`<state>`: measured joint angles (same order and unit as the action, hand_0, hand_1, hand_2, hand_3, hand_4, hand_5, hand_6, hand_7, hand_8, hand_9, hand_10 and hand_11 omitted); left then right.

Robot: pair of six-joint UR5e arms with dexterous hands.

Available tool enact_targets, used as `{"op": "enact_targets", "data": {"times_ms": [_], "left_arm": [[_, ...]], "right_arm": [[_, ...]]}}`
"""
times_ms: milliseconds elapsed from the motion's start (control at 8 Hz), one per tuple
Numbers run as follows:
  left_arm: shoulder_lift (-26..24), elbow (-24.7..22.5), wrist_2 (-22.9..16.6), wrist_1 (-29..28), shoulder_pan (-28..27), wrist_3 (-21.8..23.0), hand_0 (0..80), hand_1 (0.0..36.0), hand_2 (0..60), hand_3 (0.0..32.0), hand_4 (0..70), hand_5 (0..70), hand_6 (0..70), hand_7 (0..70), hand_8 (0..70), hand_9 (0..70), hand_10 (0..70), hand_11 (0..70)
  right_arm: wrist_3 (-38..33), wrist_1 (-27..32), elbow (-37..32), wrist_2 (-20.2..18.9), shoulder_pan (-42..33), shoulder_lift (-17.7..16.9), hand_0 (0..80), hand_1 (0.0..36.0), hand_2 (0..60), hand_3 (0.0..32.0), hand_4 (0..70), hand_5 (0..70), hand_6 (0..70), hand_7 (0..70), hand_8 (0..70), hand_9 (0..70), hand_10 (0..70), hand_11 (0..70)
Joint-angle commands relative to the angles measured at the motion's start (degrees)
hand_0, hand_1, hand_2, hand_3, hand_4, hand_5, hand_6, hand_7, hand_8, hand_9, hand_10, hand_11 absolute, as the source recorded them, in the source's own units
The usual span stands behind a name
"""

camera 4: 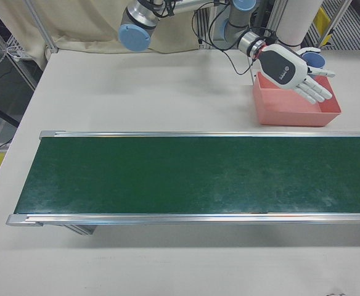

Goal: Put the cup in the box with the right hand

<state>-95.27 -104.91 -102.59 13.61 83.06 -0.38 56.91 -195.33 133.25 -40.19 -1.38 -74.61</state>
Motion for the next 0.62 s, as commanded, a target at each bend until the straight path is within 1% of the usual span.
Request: {"op": "enact_targets", "data": {"times_ms": [0, 125, 250, 375, 500], "left_arm": [[0.00, 0.14, 0.02, 0.01, 0.00, 0.02, 0.0, 0.0, 0.0, 0.0, 0.0, 0.0, 0.0, 0.0, 0.0, 0.0, 0.0, 0.0], [0.00, 0.06, 0.02, 0.01, 0.00, 0.02, 0.0, 0.0, 0.0, 0.0, 0.0, 0.0, 0.0, 0.0, 0.0, 0.0, 0.0, 0.0], [0.00, 0.06, 0.02, -0.07, 0.00, -0.06, 0.0, 0.0, 0.0, 0.0, 0.0, 0.0, 0.0, 0.0, 0.0, 0.0, 0.0, 0.0], [0.00, 0.06, 0.02, -0.07, 0.00, -0.06, 0.0, 0.0, 0.0, 0.0, 0.0, 0.0, 0.0, 0.0, 0.0, 0.0, 0.0, 0.0], [0.00, 0.06, 0.02, -0.07, 0.00, 0.02, 0.0, 0.0, 0.0, 0.0, 0.0, 0.0, 0.0, 0.0, 0.0, 0.0, 0.0, 0.0]], "right_arm": [[-0.05, -0.05, -0.01, -0.50, 0.33, -0.01, 46.2, 9.8, 0.0, 0.0, 0.0, 2.7, 0.7, 0.0, 0.0, 0.0, 0.0, 0.0], [-0.14, -0.05, 0.08, -0.59, 0.33, -0.01, 46.7, 10.6, 0.0, 4.2, 0.0, 3.0, 0.0, 0.0, 0.0, 0.0, 0.0, 0.0], [-0.40, -0.05, 0.34, -0.68, 0.24, -0.10, 46.6, 10.9, 0.0, 9.8, 0.0, 3.1, 0.0, 0.3, 0.0, 0.0, 0.0, 0.0], [-0.66, -0.22, 1.39, -0.85, -0.28, -0.62, 46.6, 10.9, 0.0, 13.8, 0.0, 3.1, 0.0, 0.7, 0.0, 0.0, 0.0, 0.0], [-1.71, -0.31, 3.84, -0.94, -2.64, -3.59, 46.6, 10.9, 0.0, 18.6, 0.0, 3.2, 0.0, 1.1, 0.0, 0.0, 0.0, 0.0]]}}
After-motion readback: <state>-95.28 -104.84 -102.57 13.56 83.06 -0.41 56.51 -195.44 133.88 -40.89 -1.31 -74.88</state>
